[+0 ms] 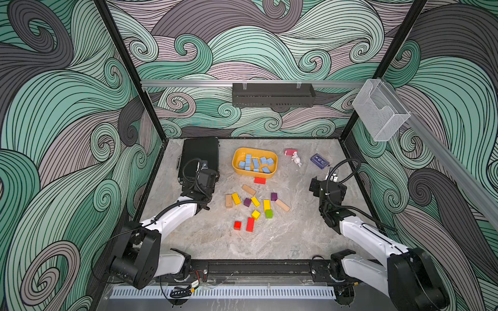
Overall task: Pick out the blue building blocks
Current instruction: Reset both arms
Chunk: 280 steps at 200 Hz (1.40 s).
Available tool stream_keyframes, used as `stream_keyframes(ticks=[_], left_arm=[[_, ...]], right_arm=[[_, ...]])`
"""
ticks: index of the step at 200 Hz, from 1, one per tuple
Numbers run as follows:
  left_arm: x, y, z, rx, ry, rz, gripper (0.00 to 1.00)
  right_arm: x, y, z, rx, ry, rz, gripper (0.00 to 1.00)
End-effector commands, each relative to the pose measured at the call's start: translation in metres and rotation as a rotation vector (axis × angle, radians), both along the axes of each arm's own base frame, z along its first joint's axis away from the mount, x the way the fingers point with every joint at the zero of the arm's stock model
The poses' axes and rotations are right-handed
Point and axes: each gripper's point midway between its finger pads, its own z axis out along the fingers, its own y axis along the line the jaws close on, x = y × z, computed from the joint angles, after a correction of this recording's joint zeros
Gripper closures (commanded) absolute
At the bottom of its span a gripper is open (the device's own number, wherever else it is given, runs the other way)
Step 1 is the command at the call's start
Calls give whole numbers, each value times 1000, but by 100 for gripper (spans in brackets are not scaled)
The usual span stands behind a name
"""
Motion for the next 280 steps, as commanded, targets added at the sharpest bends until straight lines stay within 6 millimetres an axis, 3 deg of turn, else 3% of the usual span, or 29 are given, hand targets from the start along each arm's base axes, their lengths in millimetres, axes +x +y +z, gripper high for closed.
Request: stream_keyframes(ticks=[1, 35, 74, 104, 108, 131, 178, 243, 280], left_arm=[[9, 14, 13, 0, -110, 83, 1], [10, 23, -2, -47, -150, 74, 1], [15, 41, -15, -101, -181, 121, 1], [31, 37, -10, -116, -208, 68, 2], [33, 37, -19, -107, -176, 67, 1], [42, 36, -22, -88, -149, 25, 2], [43, 42, -28, -139, -214, -17, 1], [53, 57, -40, -274, -158, -1, 1], [52, 54, -41, -301, -163, -31, 1]], right_arm=[[3, -12, 6, -39, -68, -65, 1], [11, -10, -13, -78, -42, -38, 1], [25, -4, -15, -108, -42, 28, 1], [33, -1, -16, -118, -44, 72, 1], [34, -1, -17, -113, -46, 86, 1], [43, -4, -31, -70, -68, 125, 1], [49, 4, -48, -15, -45, 228, 1], [55, 0, -51, 18, -19, 231, 1], [54, 0, -51, 21, -14, 234, 1]])
